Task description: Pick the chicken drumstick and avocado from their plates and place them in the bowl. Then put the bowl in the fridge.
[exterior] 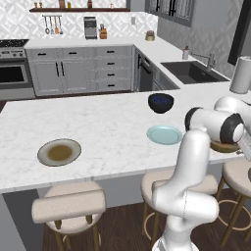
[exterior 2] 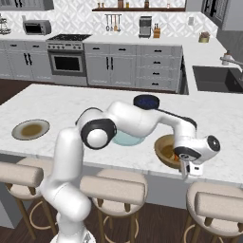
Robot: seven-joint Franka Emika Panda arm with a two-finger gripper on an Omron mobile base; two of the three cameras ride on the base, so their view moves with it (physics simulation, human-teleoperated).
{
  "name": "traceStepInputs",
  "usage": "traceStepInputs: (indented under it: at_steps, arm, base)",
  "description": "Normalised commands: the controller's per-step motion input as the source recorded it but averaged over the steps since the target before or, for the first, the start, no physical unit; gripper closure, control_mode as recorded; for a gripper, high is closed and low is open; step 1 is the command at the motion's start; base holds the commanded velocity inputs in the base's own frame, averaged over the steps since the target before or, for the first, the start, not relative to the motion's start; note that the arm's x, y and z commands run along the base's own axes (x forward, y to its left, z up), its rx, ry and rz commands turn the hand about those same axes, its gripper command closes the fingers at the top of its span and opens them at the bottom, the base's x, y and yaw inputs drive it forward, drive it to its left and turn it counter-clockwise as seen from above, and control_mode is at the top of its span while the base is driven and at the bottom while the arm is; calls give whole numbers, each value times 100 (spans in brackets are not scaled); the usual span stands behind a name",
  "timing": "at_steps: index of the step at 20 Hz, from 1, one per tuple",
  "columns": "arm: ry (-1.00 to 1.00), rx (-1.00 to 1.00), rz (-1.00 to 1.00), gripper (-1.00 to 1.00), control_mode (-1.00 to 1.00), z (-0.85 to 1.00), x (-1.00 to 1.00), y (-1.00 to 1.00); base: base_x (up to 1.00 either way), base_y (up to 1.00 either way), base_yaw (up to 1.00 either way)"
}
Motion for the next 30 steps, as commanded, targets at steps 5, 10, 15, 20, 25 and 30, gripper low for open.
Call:
traceStepInputs:
  at_steps: [5, 10, 15, 20, 25, 30]
  arm:
    - [-1, -8, -7, 100, -100, -8, 3, 56]
    - [0, -16, -18, 100, -100, 49, -15, 67]
    - [-13, -6, -17, 100, -100, 60, -31, 66]
    - [-3, -4, -4, 100, -100, 79, -27, 66]
    - [2, -14, 0, 100, -100, 100, -38, 42]
    - [0, -14, 0, 100, -100, 100, -49, 51]
  base:
    - [0, 0, 0]
    - [0, 0, 0]
    - [0, 0, 0]
    - [0, 0, 0]
    - [0, 0, 0]
    - [0, 0, 0]
